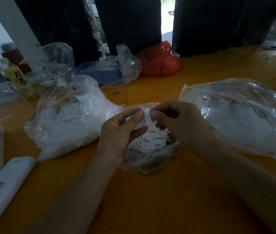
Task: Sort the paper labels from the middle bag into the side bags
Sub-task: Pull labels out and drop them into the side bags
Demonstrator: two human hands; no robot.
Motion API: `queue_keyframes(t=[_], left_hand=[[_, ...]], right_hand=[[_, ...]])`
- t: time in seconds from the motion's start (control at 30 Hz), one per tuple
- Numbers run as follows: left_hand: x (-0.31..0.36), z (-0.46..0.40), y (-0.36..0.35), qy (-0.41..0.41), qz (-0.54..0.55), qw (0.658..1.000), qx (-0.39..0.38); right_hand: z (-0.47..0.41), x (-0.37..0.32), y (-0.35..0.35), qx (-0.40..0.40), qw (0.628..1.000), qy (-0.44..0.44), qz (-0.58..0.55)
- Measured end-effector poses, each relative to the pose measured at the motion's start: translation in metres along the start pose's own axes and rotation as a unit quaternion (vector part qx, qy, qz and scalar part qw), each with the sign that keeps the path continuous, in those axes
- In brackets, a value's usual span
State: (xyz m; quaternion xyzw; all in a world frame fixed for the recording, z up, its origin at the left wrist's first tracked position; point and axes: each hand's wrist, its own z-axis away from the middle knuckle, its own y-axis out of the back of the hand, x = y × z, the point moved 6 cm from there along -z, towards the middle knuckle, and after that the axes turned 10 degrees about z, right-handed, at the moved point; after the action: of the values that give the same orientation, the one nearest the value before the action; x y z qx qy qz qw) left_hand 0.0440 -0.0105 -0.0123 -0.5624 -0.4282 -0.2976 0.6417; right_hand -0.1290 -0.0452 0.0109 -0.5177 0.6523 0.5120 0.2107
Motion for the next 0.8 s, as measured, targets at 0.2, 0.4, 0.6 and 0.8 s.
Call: queue_keyframes(t=[0.2,0.4,0.6,0.8], left_hand=[[0.008,0.001,0.003,-0.042,-0.092,0.995,0.009],[0.034,0.012,-0.007,-0.214,-0.340,0.915,-0.037],[0.111,0.017,0.031,-0.448,-0.522,0.706,0.171],[0.117,-0.016,0.093,-0.254,-0.654,0.675,0.230]], right_hand=[[0.002,-0.003,0.000,0.010,1.000,0.003,-0.001],[0.000,-0.004,0.010,0.040,0.999,0.003,0.035],[-0.013,-0.004,0.042,0.043,0.893,0.017,0.448],[-0.011,0.035,0.066,-0.054,0.779,-0.117,0.614]])
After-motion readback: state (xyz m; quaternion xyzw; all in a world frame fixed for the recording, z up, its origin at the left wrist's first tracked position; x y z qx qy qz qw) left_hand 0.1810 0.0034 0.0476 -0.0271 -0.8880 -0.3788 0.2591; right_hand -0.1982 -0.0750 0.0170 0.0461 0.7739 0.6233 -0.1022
